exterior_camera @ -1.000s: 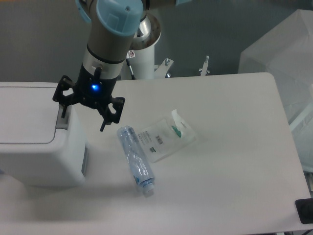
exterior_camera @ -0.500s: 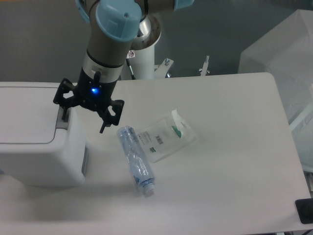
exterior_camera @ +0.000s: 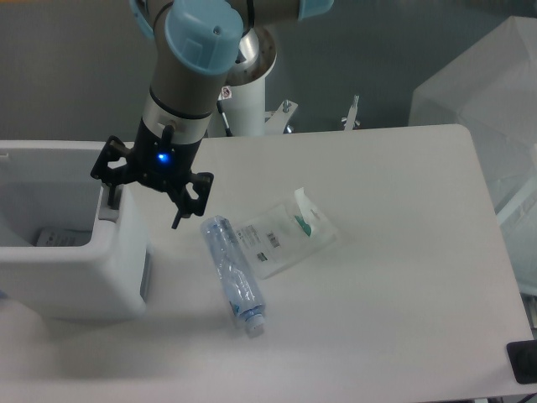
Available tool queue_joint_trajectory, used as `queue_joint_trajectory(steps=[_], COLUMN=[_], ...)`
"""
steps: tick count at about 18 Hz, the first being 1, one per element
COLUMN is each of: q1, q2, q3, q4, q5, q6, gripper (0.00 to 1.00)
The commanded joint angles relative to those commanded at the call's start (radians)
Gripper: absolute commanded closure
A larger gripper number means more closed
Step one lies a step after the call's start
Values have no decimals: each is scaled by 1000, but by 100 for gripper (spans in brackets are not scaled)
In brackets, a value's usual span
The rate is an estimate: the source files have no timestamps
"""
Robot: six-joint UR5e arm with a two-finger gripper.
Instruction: Open the trash can
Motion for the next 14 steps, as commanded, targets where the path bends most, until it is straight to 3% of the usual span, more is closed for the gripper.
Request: queue_joint_trajectory(steps=[4, 7, 9, 14], q1=[11, 44, 99, 263], q2=[2, 0, -3, -6], q3=[35, 45, 40, 9], q4=[5, 87, 129, 130], q5=[-2, 6, 20, 20], q6=[12, 15, 35, 225], gripper=[0, 0, 0, 0])
